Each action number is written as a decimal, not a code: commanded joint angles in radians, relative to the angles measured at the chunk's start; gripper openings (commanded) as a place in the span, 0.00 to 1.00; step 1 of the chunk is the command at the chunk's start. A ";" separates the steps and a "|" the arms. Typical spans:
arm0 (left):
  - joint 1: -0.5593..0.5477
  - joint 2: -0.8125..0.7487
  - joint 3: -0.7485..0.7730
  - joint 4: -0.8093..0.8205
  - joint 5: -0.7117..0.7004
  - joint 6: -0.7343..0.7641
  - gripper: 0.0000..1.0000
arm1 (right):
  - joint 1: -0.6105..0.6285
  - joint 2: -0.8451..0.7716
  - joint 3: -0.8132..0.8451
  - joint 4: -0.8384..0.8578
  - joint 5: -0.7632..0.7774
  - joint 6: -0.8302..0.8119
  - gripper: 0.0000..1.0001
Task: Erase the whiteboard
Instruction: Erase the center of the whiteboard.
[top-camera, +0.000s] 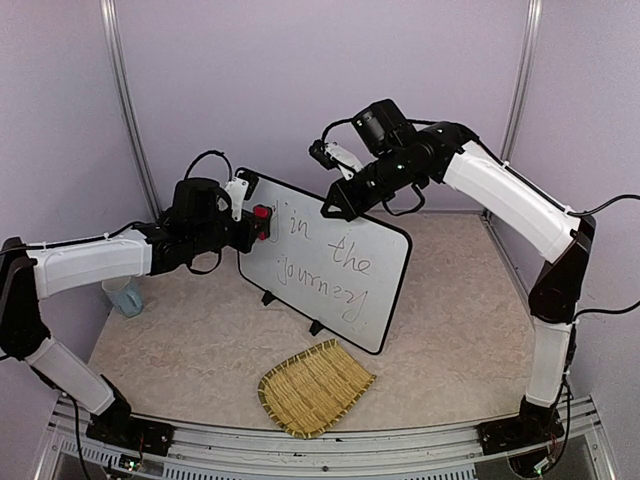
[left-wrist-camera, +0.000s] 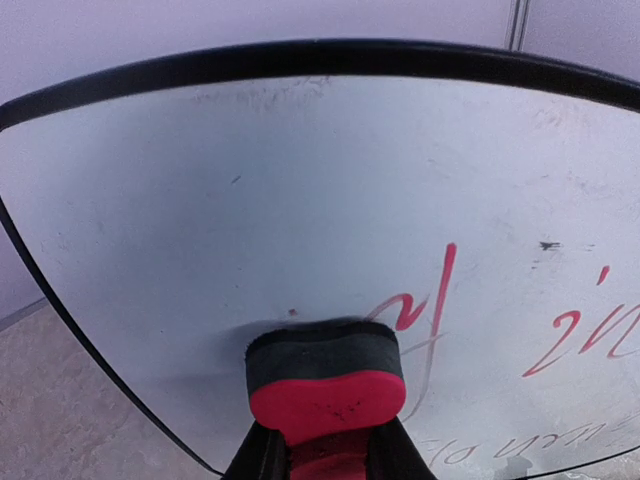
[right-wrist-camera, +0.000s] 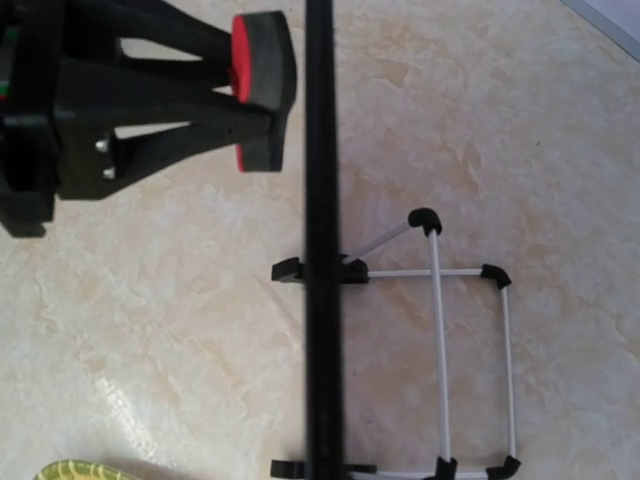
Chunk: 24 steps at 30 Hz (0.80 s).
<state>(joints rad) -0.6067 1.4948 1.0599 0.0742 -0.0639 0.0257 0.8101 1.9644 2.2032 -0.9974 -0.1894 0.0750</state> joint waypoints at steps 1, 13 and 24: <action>-0.004 0.038 0.011 0.000 -0.049 0.015 0.19 | 0.016 -0.032 -0.024 -0.033 0.022 -0.013 0.00; -0.005 0.098 -0.034 0.008 -0.033 -0.032 0.18 | 0.024 -0.056 -0.061 -0.020 0.021 -0.027 0.00; -0.008 0.078 0.017 0.042 -0.054 -0.016 0.18 | 0.030 -0.048 -0.071 -0.016 0.008 -0.030 0.00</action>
<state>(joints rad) -0.6086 1.5925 1.0149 0.0723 -0.1028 -0.0002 0.8162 1.9354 2.1578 -0.9745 -0.1635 0.1032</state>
